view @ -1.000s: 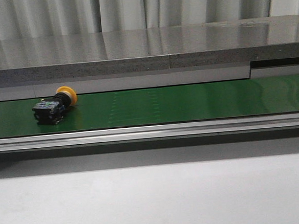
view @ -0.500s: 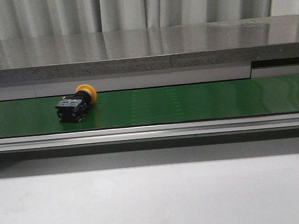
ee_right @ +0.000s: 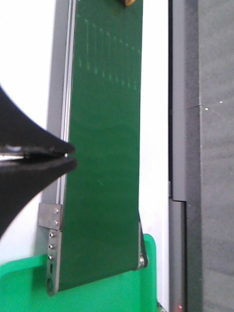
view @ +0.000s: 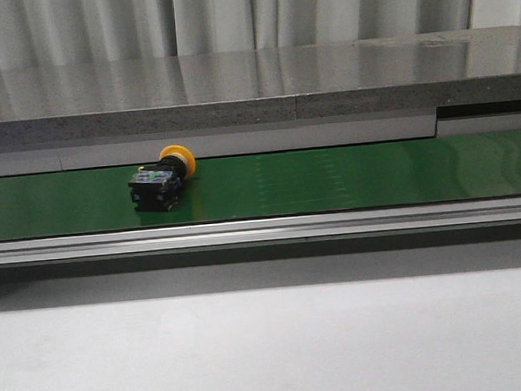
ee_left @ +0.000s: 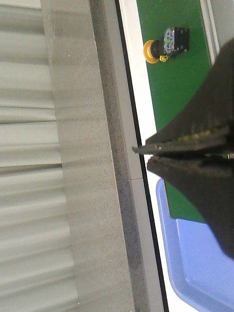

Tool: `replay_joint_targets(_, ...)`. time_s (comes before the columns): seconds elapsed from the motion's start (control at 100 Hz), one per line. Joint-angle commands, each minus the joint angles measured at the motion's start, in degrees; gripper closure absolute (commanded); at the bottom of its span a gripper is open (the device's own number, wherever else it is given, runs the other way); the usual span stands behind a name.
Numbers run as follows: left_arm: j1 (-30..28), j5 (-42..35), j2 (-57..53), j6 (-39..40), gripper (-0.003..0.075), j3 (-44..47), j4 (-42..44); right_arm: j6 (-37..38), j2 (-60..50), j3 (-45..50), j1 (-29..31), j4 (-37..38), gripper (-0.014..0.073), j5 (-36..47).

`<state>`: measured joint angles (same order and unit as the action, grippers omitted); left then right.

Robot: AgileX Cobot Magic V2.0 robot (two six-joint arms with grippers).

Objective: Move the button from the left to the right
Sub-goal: 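Lower the right gripper toward the button riding along the belt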

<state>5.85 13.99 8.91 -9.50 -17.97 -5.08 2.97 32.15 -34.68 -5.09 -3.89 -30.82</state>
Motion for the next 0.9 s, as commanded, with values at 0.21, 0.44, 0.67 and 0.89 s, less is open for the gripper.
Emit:
replay_joint_targets(0.21, 0.48, -4.32, 0.58, 0.22, 0.0739, -1.47, -0.53, -0.16, 11.73, -4.32, 0.0, -0.87, 0.0657, 1.45)
replay_joint_targets(0.44, 0.48, -4.32, 0.58, 0.22, 0.0739, -1.47, -0.53, -0.16, 13.09, -4.32, 0.0, -0.99, 0.0378, 0.41)
replay_joint_targets(0.67, 0.48, -4.32, 0.58, 0.22, 0.0739, -1.47, -0.53, -0.16, 13.09, -4.32, 0.0, -1.05, -0.0075, 1.0)
replay_joint_targets(0.89, 0.48, -4.32, 0.58, 0.22, 0.0739, -1.47, -0.53, -0.16, 13.09, -4.32, 0.0, -6.42, -0.0059, 3.67)
